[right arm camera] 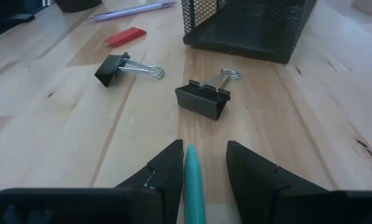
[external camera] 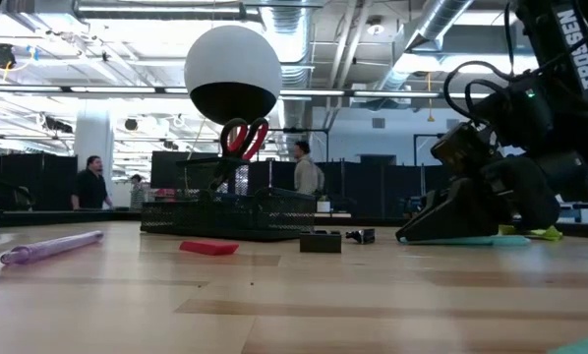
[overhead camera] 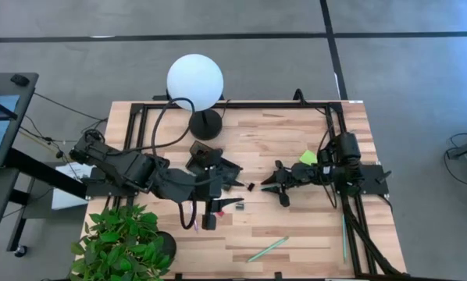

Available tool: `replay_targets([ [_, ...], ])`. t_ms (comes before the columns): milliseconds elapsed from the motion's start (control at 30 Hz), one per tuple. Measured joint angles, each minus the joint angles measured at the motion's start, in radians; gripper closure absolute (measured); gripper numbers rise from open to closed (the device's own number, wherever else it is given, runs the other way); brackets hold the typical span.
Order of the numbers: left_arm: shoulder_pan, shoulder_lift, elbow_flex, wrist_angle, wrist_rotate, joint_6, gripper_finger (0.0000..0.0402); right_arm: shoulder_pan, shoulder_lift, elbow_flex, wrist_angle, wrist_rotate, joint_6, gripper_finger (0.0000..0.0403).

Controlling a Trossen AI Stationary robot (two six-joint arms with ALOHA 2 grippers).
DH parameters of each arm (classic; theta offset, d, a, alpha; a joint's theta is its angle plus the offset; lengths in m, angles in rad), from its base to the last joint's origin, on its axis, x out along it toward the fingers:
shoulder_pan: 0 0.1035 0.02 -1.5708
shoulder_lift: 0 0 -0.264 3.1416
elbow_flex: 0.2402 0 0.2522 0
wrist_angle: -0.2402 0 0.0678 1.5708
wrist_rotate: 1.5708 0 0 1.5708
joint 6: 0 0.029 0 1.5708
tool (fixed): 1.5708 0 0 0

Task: Pick and place office supplies into organizer
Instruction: Put the blue pen into the black desk organizer

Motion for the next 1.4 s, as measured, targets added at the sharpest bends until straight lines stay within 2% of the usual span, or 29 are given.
replay_targets([
  [267, -0.004, 0.0, 0.0, 0.001, -0.022, 0.0, 0.0248, 0.025, -0.001, 0.0, 0.001, 0.002, -0.08, 0.03],
  [500, -0.004, 0.0, 0.0, 0.001, -0.022, 0.0, 0.0248, 0.081, -0.001, 0.008, -0.005, 0.004, -0.129, 0.0363],
  [600, -0.004, 0.0, 0.0, 0.001, -0.022, 0.0, 0.0248, 0.107, -0.001, 0.008, -0.001, 0.048, -0.128, 0.0389],
  [733, -0.004, 0.0, 0.0, 0.005, -0.023, -0.004, 0.0248, 0.144, -0.001, 0.014, -0.008, 0.174, -0.126, 0.0381],
  [833, -0.004, 0.0, 0.0, 0.028, -0.03, -0.019, 0.0248, 0.156, 0.005, 0.013, 0.021, 0.204, -0.142, 0.0376],
  [967, -0.014, 0.0, 0.0, 0.025, -0.084, -0.026, 0.0248, 0.154, 0.011, 0.009, 0.065, 0.259, -0.15, 0.0394],
  [1200, -0.037, 0.0, 0.0, 0.009, -0.186, -0.032, 0.0248, 0.151, 0.013, 0.008, 0.113, 0.267, -0.168, 0.0402],
  [1400, -0.048, 0.001, 0.0, -0.023, -0.2, -0.041, 0.0248, 0.137, -0.002, 0.008, 0.09, 0.27, -0.186, 0.0403],
])
